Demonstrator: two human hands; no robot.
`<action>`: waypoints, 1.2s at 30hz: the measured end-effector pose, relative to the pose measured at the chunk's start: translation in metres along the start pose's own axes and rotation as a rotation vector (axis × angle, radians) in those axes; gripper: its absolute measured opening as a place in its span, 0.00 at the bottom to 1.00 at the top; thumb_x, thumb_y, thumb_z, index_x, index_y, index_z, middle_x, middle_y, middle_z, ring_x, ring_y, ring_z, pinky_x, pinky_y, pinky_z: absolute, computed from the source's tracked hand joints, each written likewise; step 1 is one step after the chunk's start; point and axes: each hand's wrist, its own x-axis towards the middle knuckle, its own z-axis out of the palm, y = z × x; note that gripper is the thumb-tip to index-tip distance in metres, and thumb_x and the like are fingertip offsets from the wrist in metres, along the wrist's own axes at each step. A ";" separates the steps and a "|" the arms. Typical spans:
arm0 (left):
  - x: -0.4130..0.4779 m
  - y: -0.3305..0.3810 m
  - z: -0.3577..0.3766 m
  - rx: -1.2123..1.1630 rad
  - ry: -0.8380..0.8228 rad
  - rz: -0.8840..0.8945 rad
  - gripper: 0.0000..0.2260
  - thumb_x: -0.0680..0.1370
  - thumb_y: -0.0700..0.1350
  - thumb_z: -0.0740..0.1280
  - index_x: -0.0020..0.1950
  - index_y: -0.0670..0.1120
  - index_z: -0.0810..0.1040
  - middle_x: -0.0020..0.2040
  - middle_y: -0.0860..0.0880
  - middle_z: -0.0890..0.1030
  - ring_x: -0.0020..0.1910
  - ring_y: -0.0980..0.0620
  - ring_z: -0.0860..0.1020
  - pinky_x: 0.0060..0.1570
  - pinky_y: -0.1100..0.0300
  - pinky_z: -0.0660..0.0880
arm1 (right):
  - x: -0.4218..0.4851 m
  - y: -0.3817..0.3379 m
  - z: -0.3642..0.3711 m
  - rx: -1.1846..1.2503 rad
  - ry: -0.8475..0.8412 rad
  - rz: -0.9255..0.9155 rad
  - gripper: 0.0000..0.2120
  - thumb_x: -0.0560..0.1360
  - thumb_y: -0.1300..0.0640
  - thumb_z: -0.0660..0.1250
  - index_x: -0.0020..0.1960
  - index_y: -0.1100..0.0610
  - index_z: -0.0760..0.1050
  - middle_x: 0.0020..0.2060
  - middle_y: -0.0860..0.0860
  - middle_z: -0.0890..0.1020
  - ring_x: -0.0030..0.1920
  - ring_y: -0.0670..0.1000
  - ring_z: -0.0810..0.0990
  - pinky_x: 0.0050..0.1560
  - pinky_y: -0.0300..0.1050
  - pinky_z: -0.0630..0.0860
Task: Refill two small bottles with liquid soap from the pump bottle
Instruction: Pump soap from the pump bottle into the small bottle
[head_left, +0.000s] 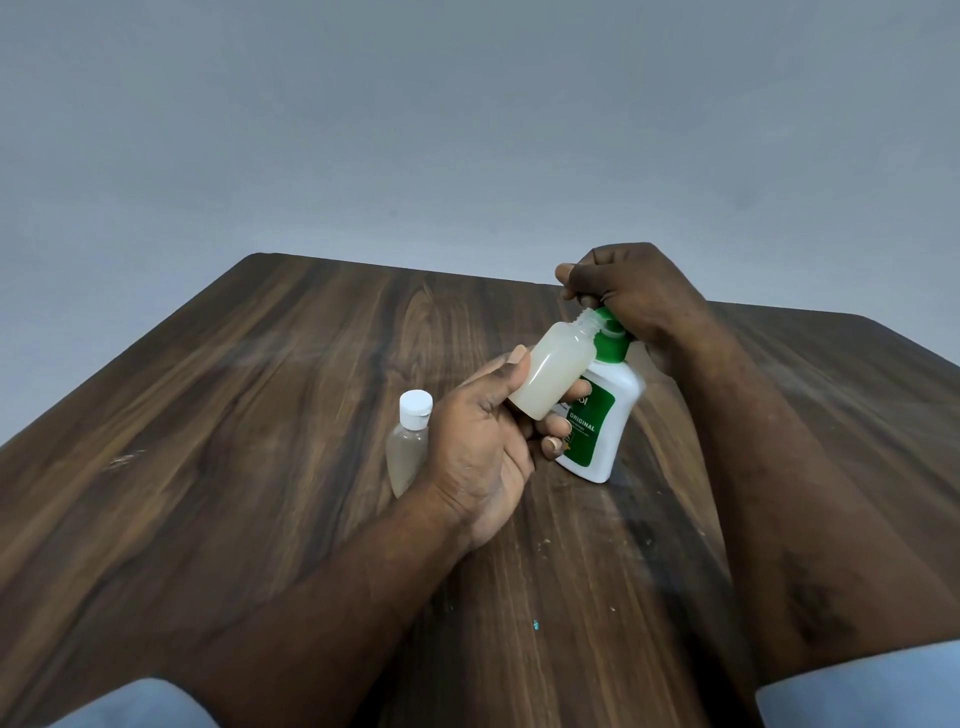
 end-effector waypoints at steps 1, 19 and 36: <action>0.000 0.000 0.000 0.001 -0.001 -0.001 0.18 0.86 0.49 0.58 0.67 0.39 0.78 0.49 0.37 0.83 0.33 0.52 0.74 0.32 0.62 0.72 | 0.000 0.001 0.000 0.006 -0.006 -0.001 0.08 0.81 0.61 0.69 0.47 0.65 0.81 0.21 0.42 0.76 0.26 0.33 0.76 0.28 0.30 0.69; 0.000 0.000 0.001 0.007 0.003 -0.008 0.19 0.86 0.50 0.58 0.69 0.39 0.77 0.49 0.37 0.84 0.33 0.53 0.74 0.31 0.62 0.73 | 0.000 0.002 -0.001 -0.008 -0.014 -0.019 0.10 0.80 0.58 0.71 0.42 0.61 0.80 0.22 0.42 0.76 0.27 0.38 0.76 0.31 0.34 0.70; 0.000 -0.001 0.000 -0.004 -0.002 -0.010 0.19 0.86 0.50 0.58 0.69 0.39 0.77 0.50 0.37 0.84 0.34 0.53 0.75 0.32 0.62 0.73 | 0.001 0.002 0.000 0.002 0.006 -0.029 0.11 0.80 0.57 0.71 0.41 0.60 0.80 0.22 0.42 0.76 0.31 0.40 0.78 0.40 0.37 0.73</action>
